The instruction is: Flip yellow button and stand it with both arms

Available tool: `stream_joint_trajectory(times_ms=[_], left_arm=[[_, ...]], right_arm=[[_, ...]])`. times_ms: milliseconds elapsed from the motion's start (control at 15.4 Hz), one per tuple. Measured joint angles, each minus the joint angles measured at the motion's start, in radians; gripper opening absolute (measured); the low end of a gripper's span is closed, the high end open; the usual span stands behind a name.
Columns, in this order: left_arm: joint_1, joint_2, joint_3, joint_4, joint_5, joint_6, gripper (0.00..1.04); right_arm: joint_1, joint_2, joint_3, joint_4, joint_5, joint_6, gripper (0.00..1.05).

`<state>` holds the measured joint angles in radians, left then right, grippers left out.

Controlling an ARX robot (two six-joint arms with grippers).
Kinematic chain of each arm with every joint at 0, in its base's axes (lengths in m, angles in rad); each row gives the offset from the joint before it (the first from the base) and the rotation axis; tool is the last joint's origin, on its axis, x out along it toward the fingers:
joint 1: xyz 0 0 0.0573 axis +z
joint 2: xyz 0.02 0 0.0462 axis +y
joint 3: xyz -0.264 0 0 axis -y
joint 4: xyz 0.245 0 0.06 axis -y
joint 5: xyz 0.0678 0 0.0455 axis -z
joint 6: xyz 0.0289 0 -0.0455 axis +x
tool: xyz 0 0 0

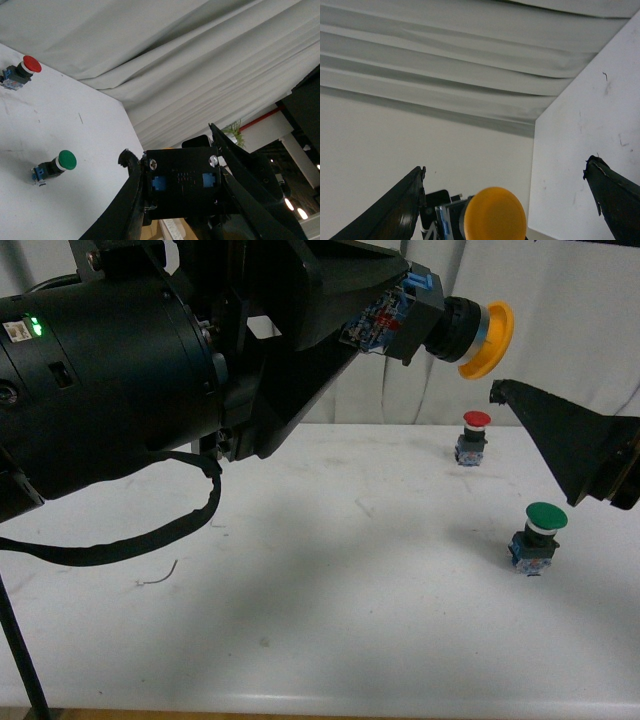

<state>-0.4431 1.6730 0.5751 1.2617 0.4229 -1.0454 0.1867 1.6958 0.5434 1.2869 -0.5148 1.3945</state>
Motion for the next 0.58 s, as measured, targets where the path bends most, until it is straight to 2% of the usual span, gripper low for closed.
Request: stream_joint_trajectory(times_ms=[65, 194, 583], left_arm=[[0.002, 0.000, 0.000, -0.001, 0.000, 0.004, 0.35], [0.002, 0.000, 0.000, -0.001, 0.000, 0.006, 0.35], [0.005, 0.000, -0.001, 0.012, 0.000, 0.005, 0.35]], right_arm=[[0.061, 0.020, 0.000, -0.003, -0.007, 0.002, 0.98], [0.108, 0.020, 0.000, -0.002, -0.017, -0.002, 0.98], [0.109, 0.020, 0.020, -0.002, -0.009, -0.005, 0.98]])
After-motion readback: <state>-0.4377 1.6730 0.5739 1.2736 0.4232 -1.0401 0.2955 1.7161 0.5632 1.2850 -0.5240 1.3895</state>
